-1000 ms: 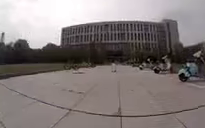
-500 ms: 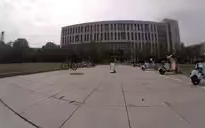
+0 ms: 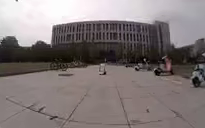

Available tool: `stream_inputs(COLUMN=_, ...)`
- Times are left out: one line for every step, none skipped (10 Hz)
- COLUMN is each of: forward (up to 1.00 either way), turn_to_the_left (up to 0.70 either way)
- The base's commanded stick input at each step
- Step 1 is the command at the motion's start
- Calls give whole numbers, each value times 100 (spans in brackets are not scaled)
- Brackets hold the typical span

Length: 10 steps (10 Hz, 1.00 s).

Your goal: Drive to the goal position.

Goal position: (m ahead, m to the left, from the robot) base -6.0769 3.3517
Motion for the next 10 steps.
stream_inputs(forward=100, turn_to_the_left=-40)
stream_inputs(forward=100, turn_to_the_left=-40)
stream_inputs(forward=100, turn_to_the_left=-37)
stream_inputs(forward=100, turn_to_the_left=-10)
stream_inputs(forward=100, turn_to_the_left=0)
stream_inputs(forward=100, turn_to_the_left=0)
stream_inputs(forward=100, turn_to_the_left=0)
stream_inputs(forward=100, turn_to_the_left=0)
stream_inputs(forward=100, turn_to_the_left=0)
stream_inputs(forward=100, turn_to_the_left=0)
